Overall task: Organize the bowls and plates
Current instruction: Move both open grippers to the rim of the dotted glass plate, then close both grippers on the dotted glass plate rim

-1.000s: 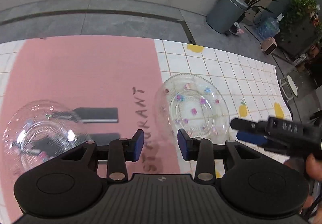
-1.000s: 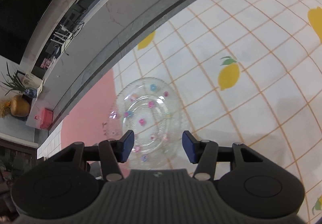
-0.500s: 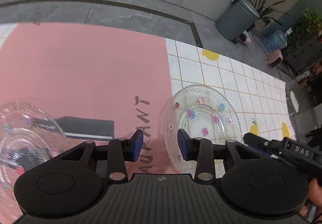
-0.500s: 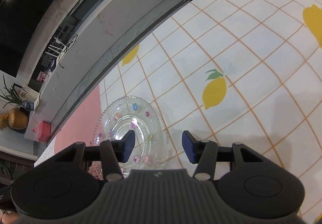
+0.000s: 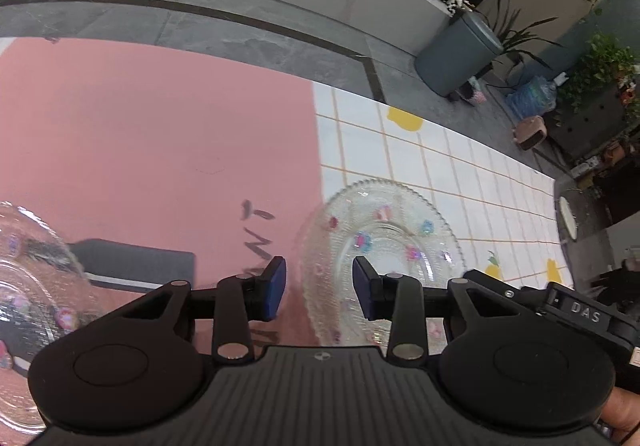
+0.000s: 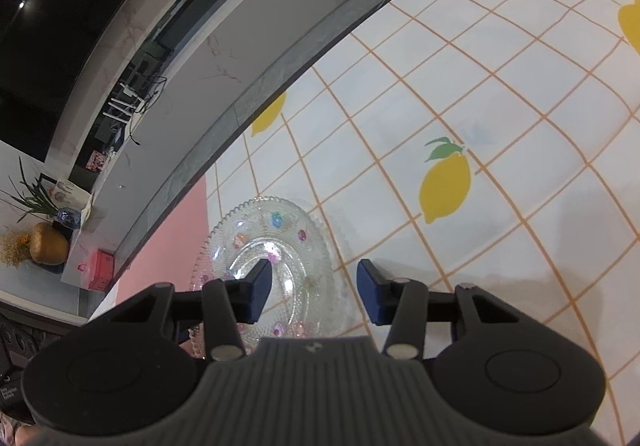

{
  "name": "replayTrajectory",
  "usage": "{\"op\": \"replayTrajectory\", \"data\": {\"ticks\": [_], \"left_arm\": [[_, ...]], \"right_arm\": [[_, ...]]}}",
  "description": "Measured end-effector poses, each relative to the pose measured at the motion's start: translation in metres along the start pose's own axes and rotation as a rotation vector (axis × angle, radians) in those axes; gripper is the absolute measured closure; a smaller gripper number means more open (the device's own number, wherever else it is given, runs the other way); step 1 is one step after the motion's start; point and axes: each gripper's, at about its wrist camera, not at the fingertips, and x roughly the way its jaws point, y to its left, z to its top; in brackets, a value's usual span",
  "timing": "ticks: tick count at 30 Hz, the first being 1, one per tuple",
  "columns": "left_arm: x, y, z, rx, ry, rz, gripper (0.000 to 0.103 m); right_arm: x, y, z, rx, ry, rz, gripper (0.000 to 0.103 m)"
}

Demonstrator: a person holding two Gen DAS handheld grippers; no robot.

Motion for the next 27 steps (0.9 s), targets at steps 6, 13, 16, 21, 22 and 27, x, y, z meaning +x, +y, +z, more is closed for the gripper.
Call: {"op": "replayTrajectory", "data": {"ticks": [6,13,16,21,22,27], "left_arm": [[0.003,0.002,-0.004,-0.048,-0.006,-0.048,0.068],[0.003,0.007,-0.005,-0.113,-0.015,-0.065,0.069],[0.003,0.006,-0.006,-0.087,-0.024,-0.044,0.075],[0.0,-0.002,-0.006,-0.058,-0.026,0.034,0.086],[0.0,-0.002,-0.006,-0.058,-0.026,0.042,0.089],[-0.004,0.0,-0.007,-0.062,-0.04,0.046,0.092]], "right_arm": [[0.003,-0.002,-0.002,0.01,0.004,0.034,0.061],[0.004,-0.014,-0.002,0.067,0.01,0.094,0.066],[0.004,-0.018,-0.002,0.077,0.024,0.091,0.077],[0.004,-0.01,-0.003,0.032,0.05,0.057,0.085],[0.005,-0.011,-0.002,0.038,0.054,0.053,0.087],[0.007,-0.02,-0.001,0.087,0.072,0.065,0.098]]}}
